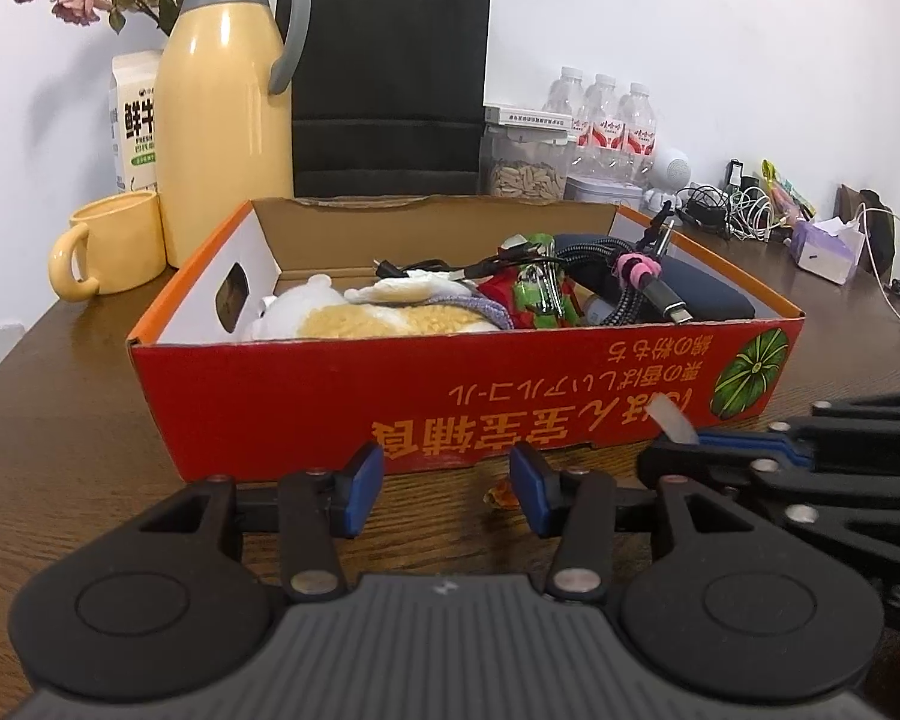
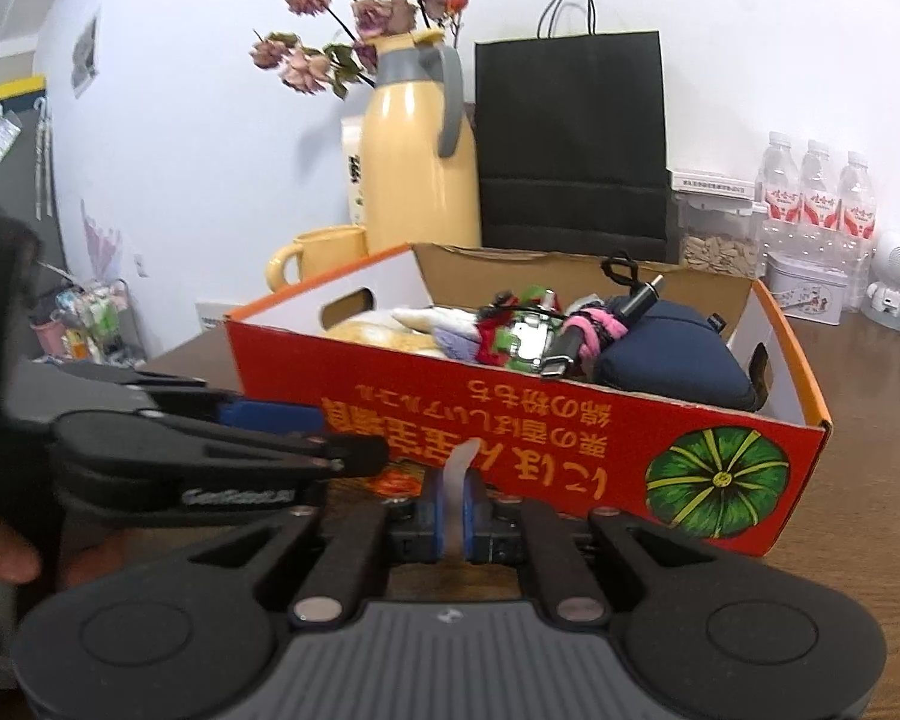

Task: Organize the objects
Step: 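Grasp the orange keychain with the left gripper while the right gripper grasps the white hook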

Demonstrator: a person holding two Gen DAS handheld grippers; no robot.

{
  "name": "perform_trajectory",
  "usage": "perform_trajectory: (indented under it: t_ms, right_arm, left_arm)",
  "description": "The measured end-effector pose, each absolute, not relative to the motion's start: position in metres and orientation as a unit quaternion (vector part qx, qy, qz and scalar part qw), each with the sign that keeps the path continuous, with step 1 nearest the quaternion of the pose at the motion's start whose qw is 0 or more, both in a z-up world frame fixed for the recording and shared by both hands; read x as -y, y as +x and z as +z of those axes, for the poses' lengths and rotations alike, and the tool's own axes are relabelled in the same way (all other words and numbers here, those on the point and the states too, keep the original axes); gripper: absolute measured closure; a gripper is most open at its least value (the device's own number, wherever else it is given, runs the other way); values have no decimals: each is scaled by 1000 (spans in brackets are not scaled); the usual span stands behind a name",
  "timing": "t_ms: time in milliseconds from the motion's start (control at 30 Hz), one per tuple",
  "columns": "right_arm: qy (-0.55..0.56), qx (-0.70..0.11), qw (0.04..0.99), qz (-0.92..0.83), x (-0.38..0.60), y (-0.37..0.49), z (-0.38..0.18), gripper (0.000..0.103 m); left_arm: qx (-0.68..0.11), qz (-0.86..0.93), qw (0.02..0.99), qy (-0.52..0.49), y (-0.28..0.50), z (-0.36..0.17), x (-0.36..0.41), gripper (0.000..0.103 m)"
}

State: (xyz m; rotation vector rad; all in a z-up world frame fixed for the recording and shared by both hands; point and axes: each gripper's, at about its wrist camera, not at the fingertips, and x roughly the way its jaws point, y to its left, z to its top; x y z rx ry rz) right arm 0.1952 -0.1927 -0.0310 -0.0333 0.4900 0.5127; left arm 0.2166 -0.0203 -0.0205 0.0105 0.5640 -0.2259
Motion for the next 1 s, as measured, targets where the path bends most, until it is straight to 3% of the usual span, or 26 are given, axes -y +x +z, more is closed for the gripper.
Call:
perform_trajectory:
  t_ms: [133,567,633,667,767,1000]
  right_arm:
    - [-10,-230,943,239,199,187,-30,98]
    - [-14,-213,955,205,205,184,-28,98]
    - [-16,-211,956,203,205,184,-28,98]
    - [-17,-210,956,202,205,183,-28,98]
    - [-20,-208,957,201,205,183,-28,98]
    - [-21,-204,959,198,205,181,-28,98]
  left_arm:
    - [-282,-124,951,3,217,-22,22,50]
    - [-311,-137,940,-4,226,-28,36,51]
    - [-312,-140,940,3,226,-28,40,59]
    - [-311,-141,940,5,225,-28,42,70]
    - [-310,-145,940,8,224,-28,46,90]
    - [-292,-144,946,12,214,-25,49,90]
